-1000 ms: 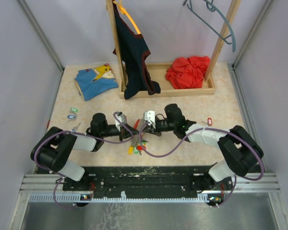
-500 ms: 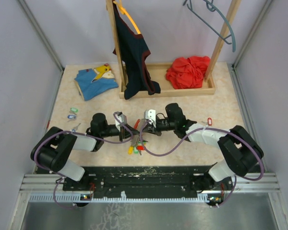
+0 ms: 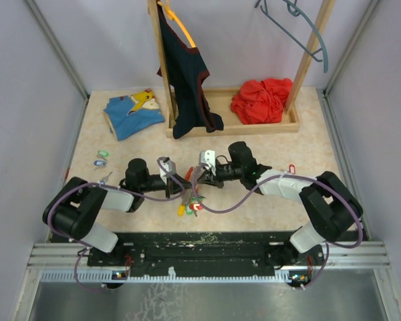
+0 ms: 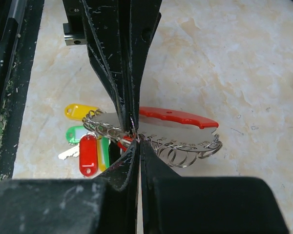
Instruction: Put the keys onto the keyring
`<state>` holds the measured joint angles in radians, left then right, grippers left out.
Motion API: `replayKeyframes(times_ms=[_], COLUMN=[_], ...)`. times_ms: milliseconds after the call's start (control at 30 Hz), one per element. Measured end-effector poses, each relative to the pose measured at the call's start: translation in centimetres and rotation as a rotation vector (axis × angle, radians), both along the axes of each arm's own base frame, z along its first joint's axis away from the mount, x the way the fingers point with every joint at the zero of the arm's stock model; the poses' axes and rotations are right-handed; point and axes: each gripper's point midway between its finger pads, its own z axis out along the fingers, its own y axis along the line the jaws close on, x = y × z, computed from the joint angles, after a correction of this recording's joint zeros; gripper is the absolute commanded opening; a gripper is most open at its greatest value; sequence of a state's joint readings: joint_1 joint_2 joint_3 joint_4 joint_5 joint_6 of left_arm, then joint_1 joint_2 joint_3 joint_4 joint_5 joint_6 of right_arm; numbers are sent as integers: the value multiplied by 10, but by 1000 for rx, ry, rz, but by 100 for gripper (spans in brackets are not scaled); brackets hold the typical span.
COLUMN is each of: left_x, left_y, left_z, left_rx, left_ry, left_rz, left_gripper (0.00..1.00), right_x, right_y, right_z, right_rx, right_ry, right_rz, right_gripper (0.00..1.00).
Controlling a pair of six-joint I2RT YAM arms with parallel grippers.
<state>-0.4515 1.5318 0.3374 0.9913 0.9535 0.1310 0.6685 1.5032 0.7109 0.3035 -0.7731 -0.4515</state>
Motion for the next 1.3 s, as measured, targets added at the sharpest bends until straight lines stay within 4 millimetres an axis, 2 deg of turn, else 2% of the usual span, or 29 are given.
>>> replayKeyframes(times_ms=[467,667,867,1300], left_x=[-11,-9,-7,-6], left_y=[0,-1,0,0], left_z=[4,8,7,7], left_rx=[-28,-39,-38,-38], left_ry=[-7,-18,-8,-10], left_rz=[-38,-32,-15,-10], left_gripper=[0,0,0,0], right_x=[-5,-12,-10,-11], right_y=[3,5,6,-4], right_z=[-4,-4,-5,7], right_rx=[0,2,-3,5], right_ry=[53,72,82,29], right_rz=[41,61,32,-24], right_gripper=[0,0,0,0])
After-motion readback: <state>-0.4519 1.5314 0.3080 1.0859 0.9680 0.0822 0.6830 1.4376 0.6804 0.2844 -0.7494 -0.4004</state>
